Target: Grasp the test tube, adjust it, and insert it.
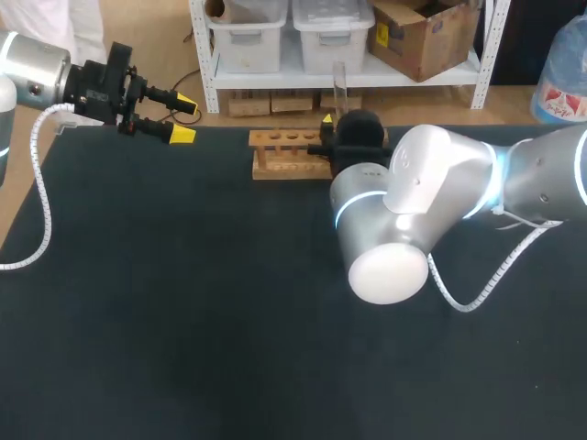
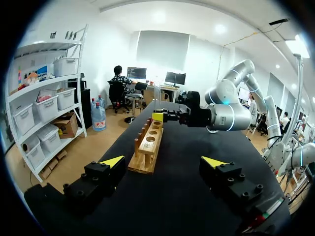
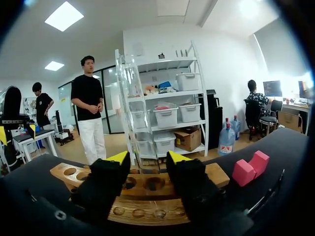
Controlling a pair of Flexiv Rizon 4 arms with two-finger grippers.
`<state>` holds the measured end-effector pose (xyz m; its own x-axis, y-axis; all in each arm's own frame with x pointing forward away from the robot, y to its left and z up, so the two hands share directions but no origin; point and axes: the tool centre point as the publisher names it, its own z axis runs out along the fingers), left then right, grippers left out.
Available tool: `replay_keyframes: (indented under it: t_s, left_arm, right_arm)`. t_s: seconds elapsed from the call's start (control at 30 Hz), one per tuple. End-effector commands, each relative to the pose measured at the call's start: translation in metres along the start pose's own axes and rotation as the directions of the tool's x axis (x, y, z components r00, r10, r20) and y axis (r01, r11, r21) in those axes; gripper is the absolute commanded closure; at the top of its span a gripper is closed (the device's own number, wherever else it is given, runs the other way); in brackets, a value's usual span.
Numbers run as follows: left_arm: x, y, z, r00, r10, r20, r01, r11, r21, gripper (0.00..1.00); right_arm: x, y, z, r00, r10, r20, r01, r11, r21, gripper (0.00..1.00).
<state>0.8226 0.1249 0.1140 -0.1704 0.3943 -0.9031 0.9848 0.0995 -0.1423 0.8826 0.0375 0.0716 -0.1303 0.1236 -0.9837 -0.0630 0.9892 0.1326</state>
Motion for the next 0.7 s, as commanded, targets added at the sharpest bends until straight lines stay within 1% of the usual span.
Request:
replay_keyframes:
  t_s: [0.03, 0.07, 0.2, 0.23, 0.3, 0.43, 0.53, 0.6, 0.7]
  left_arm:
    - [0.001, -0.001, 0.0, 1.0, 0.002, 0.002, -0.002, 1.0, -0.002, 0.0]
    - [0.001, -0.001, 0.0, 1.0, 0.002, 0.002, -0.002, 1.0, -0.002, 0.0]
    - [0.001, -0.001, 0.0, 1.0, 0.002, 0.002, -0.002, 1.0, -0.002, 0.0]
    - [0.001, -0.001, 0.0, 1.0, 0.002, 0.002, -0.002, 1.0, -0.002, 0.0]
    - [0.001, -0.001, 0.0, 1.0, 0.002, 0.002, -0.002, 1.0, -0.002, 0.0]
    - [0.001, -0.001, 0.0, 1.0, 0.002, 0.002, -0.002, 1.0, -0.002, 0.0]
    - [0.001, -0.001, 0.0, 1.0, 0.002, 0.002, -0.002, 1.0, -0.002, 0.0]
    - [0.001, -0.001, 0.0, 1.0, 0.002, 0.002, -0.002, 1.0, -0.002, 0.0]
    - [0.001, -0.001, 0.0, 1.0, 0.002, 0.002, -0.002, 1.0, -0.002, 0.0]
  right_arm:
    - [-0.001, -0.003, -0.002, 1.0, 0.002, 0.003, -0.002, 0.989, -0.149, 0.05]
    - [-0.002, -0.003, -0.002, 1.0, 0.003, 0.004, -0.002, 0.989, -0.148, 0.0]
    - [-0.004, -0.004, -0.004, 1.0, 0.005, 0.01, -0.004, 0.99, -0.141, 0.0]
    - [-0.005, -0.004, -0.004, 1.0, 0.007, 0.012, -0.005, 0.99, -0.141, 0.02]
    - [-0.006, -0.004, -0.005, 1.0, 0.006, 0.013, -0.005, 0.99, -0.139, 0.0]
    - [-0.01, -0.004, -0.008, 0.999, 0.021, 0.024, -0.018, 0.989, -0.148, 0.0]
    - [-0.015, -0.003, -0.013, 0.999, 0.036, 0.025, -0.031, 0.981, -0.191, 0.0]
    - [-0.022, -0.003, -0.02, 0.996, 0.081, 0.032, -0.071, 0.967, -0.246, 0.0]
    - [-0.031, -0.005, -0.03, 0.995, 0.1, 0.03, -0.086, 0.947, -0.311, 0.0]
